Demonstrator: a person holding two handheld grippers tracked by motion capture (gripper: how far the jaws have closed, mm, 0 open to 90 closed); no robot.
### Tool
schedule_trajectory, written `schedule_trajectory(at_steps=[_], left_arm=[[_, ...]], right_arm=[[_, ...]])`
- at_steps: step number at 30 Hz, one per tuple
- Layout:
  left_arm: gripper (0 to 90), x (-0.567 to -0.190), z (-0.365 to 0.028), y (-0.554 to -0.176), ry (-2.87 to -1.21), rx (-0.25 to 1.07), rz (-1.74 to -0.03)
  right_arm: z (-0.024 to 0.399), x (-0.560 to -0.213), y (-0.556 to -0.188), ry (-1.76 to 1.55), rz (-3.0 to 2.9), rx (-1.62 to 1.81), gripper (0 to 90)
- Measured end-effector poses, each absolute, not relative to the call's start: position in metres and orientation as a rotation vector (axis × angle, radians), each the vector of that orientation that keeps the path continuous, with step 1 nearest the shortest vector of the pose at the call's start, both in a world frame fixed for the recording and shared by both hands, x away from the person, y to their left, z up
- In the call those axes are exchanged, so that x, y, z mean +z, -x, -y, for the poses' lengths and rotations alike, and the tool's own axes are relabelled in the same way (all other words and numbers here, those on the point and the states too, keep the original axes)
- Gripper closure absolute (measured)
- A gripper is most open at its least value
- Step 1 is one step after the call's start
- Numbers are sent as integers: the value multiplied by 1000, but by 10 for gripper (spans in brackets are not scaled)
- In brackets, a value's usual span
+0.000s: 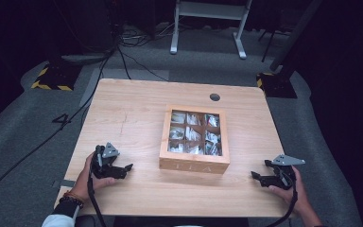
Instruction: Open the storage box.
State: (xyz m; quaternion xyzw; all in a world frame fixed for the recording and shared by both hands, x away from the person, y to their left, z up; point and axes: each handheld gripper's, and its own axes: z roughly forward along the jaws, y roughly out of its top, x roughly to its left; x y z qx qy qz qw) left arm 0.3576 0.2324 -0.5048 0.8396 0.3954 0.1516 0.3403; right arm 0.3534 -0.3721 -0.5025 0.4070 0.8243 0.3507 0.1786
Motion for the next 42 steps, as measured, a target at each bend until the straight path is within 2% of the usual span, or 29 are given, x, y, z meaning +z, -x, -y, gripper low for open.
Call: schedule_trajectory(at_steps=[4, 22, 37, 42], left_arm=[[140, -505, -228, -361, -2197, 370, -1003], [145, -505, -225, -362, -2197, 374, -1001], [149, -505, -223, -360, -2193, 386, -1006], [149, -505, -223, -360, -2194, 387, -1008]], right_arm=[[370, -502, -354, -1145, -2329, 1006, 223], [318, -461, -352, -946, -2353, 1173, 305], [282, -450, -343, -851, -2405, 1240, 366], [270, -451, -345, -854, -2422, 1207, 425]])
